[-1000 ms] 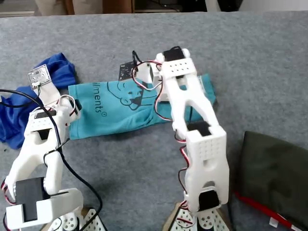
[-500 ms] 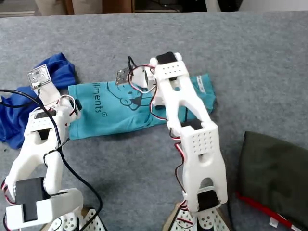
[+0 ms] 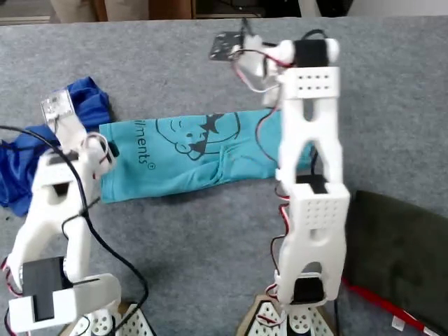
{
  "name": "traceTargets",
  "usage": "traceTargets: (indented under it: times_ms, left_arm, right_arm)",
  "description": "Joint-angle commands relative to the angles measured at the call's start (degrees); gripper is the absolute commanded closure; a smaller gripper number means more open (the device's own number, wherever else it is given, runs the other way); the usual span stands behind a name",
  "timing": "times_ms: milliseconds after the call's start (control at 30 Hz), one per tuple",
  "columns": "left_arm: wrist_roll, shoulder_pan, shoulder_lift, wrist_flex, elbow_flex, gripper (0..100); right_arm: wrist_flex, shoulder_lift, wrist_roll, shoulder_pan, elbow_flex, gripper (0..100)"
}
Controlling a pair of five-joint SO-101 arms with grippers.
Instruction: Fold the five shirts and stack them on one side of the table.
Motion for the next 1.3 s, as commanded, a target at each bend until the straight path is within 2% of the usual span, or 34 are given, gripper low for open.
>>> traceTargets:
  times_ms: [0, 233, 400, 667, 1067, 1267]
  left_arm:
    - [-4.0, -0.8, 2.1, 18.5, -16.3, 79]
    - [-9.4, -0.8, 12.6, 37.1, -33.3, 79]
    - [-12.5, -1.2, 21.1, 43.3, -42.6, 77]
    - [-17.1, -2.5, 35.9, 45.4, -53.4, 77]
    - [-17.2, -2.0, 46.2, 44.7, -58.5, 78]
    - [-20.2, 1.9, 47.6, 45.2, -58.3, 94]
  right_arm:
    - [1.0, -6.5, -1.8, 2.8, 2.6, 99.3]
    - [1.0, -11.3, -4.7, 3.2, 11.9, 99.3]
    - [1.0, -12.2, -5.5, 3.2, 12.6, 99.3]
    - [1.0, -13.4, -6.3, 3.2, 12.6, 99.3]
    - [1.0, -14.4, -6.3, 3.3, 12.6, 99.3]
    - [1.0, -14.4, -6.3, 3.2, 12.6, 99.3]
